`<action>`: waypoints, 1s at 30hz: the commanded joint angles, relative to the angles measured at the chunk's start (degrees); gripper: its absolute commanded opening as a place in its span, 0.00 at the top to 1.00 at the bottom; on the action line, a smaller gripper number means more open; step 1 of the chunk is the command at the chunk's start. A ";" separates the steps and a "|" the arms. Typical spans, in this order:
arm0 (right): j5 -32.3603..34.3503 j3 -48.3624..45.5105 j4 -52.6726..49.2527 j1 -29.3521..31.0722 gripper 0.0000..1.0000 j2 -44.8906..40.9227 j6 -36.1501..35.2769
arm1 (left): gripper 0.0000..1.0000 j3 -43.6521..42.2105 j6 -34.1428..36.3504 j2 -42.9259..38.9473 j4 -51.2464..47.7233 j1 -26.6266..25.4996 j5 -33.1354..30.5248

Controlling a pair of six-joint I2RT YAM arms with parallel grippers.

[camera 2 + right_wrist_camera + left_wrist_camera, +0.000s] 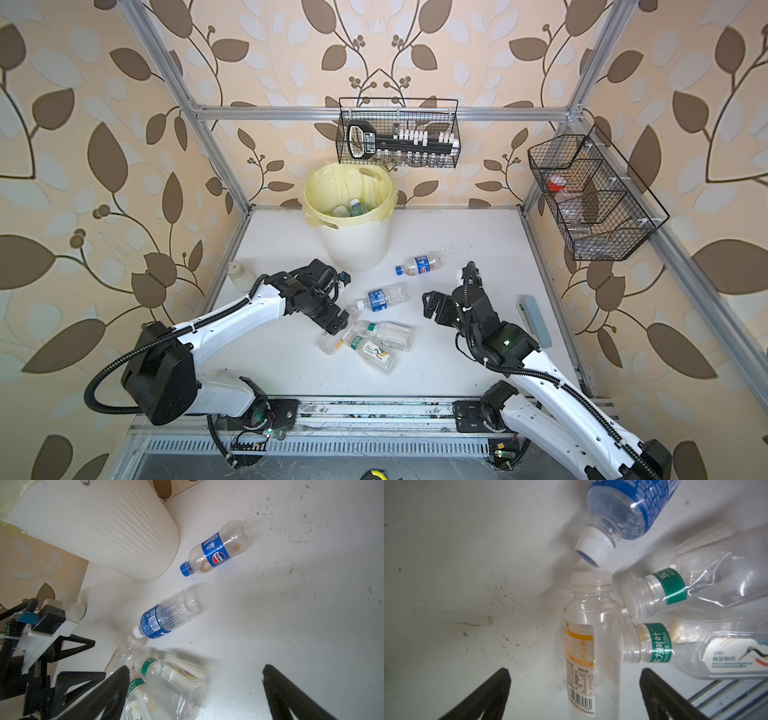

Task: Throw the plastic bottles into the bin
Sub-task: 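Lower the left gripper onto the orange-labelled clear bottle and close it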

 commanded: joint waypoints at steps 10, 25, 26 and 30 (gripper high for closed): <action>0.46 -2.09 -1.17 -1.19 0.00 -1.12 -0.99 | 0.13 -0.03 -0.19 5.92 1.43 -1.99 0.60; 0.03 -2.69 -1.57 -2.20 0.00 -2.68 -1.33 | 0.33 0.00 0.15 10.19 2.63 -2.26 -0.41; 0.01 -2.69 -1.62 -2.29 0.00 -2.79 -1.34 | 0.34 0.14 0.10 10.55 2.59 -2.24 -0.28; -0.15 -2.64 -1.75 -2.65 0.00 -3.22 -1.52 | 0.36 0.59 -0.01 11.31 2.32 -2.30 -0.41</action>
